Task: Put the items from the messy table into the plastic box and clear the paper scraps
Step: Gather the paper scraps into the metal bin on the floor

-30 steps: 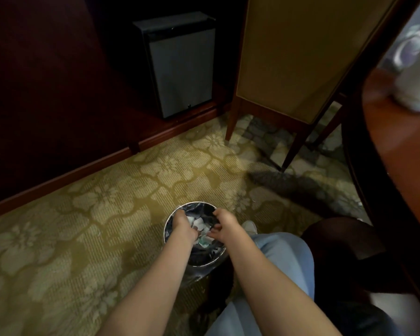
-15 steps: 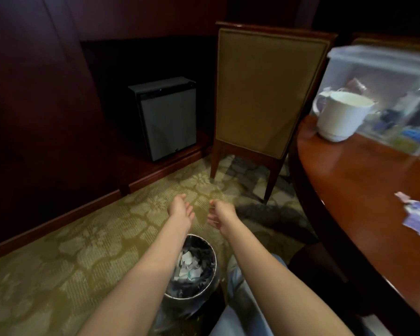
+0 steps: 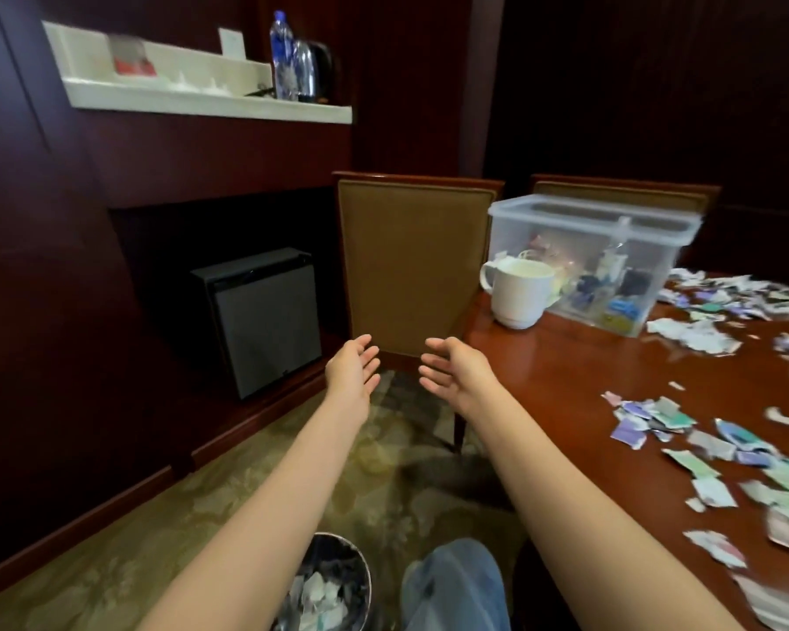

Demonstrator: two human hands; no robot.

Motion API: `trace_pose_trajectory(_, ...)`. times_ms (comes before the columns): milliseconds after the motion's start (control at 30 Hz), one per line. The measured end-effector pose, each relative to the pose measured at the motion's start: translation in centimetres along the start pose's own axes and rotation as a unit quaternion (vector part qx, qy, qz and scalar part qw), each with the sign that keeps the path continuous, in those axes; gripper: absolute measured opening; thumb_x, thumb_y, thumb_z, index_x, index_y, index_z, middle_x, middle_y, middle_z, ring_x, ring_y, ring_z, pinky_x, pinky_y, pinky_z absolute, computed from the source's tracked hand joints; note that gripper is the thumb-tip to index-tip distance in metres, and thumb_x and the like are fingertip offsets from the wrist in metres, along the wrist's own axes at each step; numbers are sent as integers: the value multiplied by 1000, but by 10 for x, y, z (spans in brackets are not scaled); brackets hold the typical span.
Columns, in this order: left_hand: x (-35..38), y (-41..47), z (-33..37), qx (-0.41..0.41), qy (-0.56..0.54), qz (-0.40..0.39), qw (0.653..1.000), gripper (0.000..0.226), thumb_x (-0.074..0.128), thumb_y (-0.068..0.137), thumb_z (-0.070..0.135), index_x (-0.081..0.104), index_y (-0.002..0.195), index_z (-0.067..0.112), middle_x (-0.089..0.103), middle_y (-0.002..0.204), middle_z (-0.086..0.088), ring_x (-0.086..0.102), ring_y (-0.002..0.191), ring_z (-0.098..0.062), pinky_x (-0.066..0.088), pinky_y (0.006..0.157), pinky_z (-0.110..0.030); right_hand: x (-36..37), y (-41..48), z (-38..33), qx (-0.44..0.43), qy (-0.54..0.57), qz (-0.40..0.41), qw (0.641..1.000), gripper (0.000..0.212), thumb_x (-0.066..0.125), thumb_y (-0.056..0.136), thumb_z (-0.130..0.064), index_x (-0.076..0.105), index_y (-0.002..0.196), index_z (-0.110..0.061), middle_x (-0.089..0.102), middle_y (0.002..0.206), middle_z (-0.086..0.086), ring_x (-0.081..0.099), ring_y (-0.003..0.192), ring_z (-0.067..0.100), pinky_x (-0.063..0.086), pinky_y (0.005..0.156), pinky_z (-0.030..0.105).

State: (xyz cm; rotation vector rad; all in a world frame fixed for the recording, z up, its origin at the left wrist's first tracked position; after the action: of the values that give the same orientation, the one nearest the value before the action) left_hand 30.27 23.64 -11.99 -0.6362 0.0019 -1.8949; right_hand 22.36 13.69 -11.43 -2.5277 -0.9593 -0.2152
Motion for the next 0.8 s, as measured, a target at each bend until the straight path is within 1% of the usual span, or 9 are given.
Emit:
trace_pose_trajectory(67,20,-9,1,9,18,-24,1000,40,28,99,10,52,131,8,51,137,-13,45,130,-25,34,106,-34,-17,-5,-16,-17,12,10,1000,36,35,96,-12,54,125,-4,55,125,19,54,105,29,44,87,33)
trace_pose_trajectory(200,60,-26,-8,12,52,-81,995,39,29,98,9,53,129,7,52,135,-14,47,128,-25,36,104,-34,-54,-16,-37,-36,20,42,998,35,36,96,-13,56,123,-4,56,87,9,56,81,22,44,86,34)
trace_pose_trajectory(267,79,-34,-17,5,71,-109,992,38,30,98,10,53,129,7,53,133,-14,48,127,-25,36,102,-33,-75,-21,-46,-46,24,62,997,34,37,97,-15,56,122,-4,54,84,8,53,74,18,44,85,34)
trace_pose_trajectory(400,114,-52,-42,-9,122,-164,979,36,33,98,12,56,126,10,56,128,-10,51,117,-22,37,94,-30,-119,-36,-60,-60,29,106,992,35,37,96,-13,56,124,-4,57,90,9,54,77,19,43,87,33)
trace_pose_trajectory(467,130,-59,-56,-3,151,-187,971,35,34,98,11,58,123,10,59,119,-7,55,107,-19,39,87,-27,-140,-45,-66,-63,30,130,989,34,35,97,-13,55,124,-4,60,112,15,58,98,26,44,90,34)
trace_pose_trajectory(533,144,-66,-67,21,196,-205,959,36,34,96,9,60,121,10,61,102,-1,55,89,-12,42,77,-22,-160,-56,-71,-67,20,158,985,34,33,100,-15,54,124,-5,55,127,17,53,117,30,44,94,34)
trace_pose_trajectory(600,159,-73,-76,56,260,-233,936,36,34,95,9,60,120,13,61,111,-2,54,98,-13,41,83,-23,-179,-66,-76,-75,9,183,980,33,33,101,-17,54,123,-5,54,129,16,53,118,30,44,96,35)
trace_pose_trajectory(700,180,-87,-89,118,371,-281,877,37,35,96,13,57,126,18,54,130,-2,48,119,-17,37,96,-26,-208,-80,-82,-82,-11,223,971,31,36,101,-20,56,120,-7,56,125,15,54,104,25,46,89,33)
trace_pose_trajectory(800,200,-98,-107,169,479,-346,789,41,35,97,22,46,136,20,49,138,-1,56,110,-16,37,101,-26,-231,-95,-85,-83,-27,254,963,33,36,100,-19,55,124,-6,56,124,15,54,111,26,46,89,32)
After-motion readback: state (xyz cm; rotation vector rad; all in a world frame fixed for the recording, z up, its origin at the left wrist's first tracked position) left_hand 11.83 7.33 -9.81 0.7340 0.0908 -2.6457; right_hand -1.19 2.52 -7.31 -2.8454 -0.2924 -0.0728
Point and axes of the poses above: each hand's wrist, its own y-axis towards the middle knuckle, its own x-axis out of the palm, z = x × y, the point moved 4 cm from there along y, towards the middle knuckle
